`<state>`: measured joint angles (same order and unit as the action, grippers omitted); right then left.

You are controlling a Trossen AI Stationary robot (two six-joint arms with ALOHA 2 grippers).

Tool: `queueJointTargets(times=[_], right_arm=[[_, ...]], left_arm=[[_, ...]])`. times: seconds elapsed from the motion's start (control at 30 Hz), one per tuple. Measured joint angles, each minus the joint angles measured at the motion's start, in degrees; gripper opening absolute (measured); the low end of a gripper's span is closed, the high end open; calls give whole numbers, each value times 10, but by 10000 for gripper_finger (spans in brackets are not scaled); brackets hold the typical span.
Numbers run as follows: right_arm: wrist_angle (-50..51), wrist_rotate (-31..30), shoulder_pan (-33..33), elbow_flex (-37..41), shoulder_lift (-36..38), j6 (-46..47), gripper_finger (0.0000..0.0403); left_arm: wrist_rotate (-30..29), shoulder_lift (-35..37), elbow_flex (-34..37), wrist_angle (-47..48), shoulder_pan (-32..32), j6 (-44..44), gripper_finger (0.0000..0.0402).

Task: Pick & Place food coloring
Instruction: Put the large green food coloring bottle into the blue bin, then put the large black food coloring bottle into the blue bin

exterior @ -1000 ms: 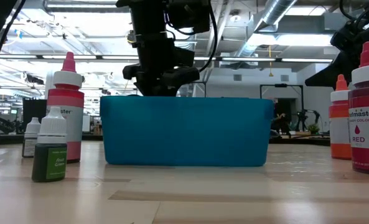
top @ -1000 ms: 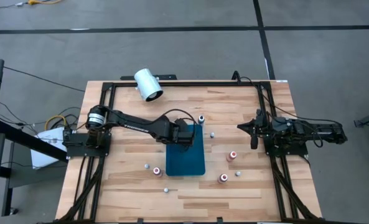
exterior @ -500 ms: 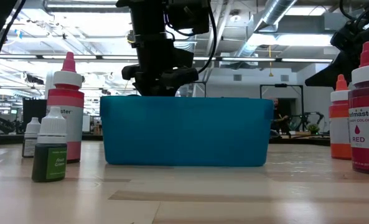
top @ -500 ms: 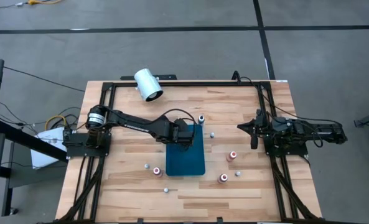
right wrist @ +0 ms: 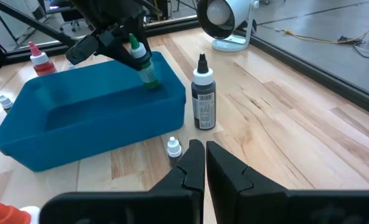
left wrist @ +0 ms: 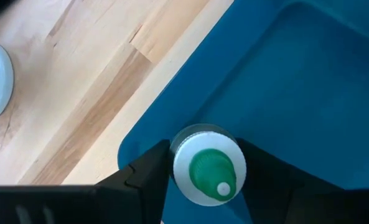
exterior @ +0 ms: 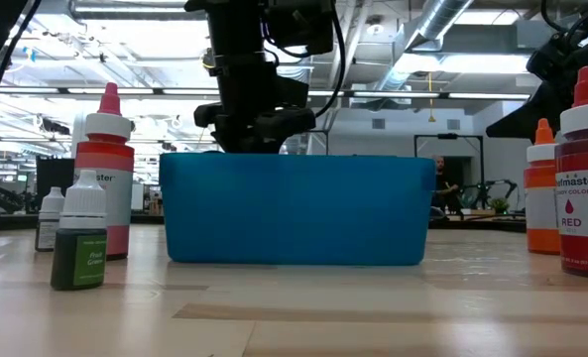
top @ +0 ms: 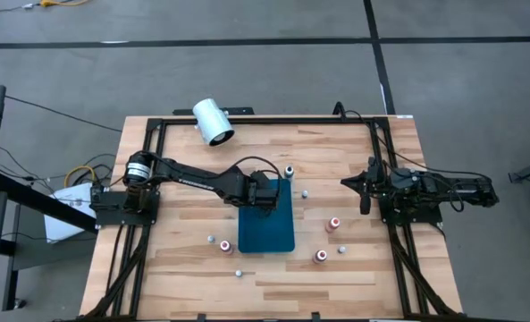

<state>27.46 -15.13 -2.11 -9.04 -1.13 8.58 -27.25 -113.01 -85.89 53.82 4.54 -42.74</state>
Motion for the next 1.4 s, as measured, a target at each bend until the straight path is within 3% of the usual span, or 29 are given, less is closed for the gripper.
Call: queueJointTargets(times=[0.4,0.77,0.97,1.17,1.4], right_arm=[[0,0,0,0,0,0,7],[0,0,0,0,0,0,7],[0,0,0,0,0,0,7],[0,0,0,0,0,0,7],[0,0,0,0,0,0,7]], left_arm=[[1,0,0,21,0,-7,168],[-7,0,0,21,0,-10,245],[-11,0,-5,32,0,-6,267],[-22,0,-45,83,0,-4,271],[-48,0,-147,160,0,10,271]])
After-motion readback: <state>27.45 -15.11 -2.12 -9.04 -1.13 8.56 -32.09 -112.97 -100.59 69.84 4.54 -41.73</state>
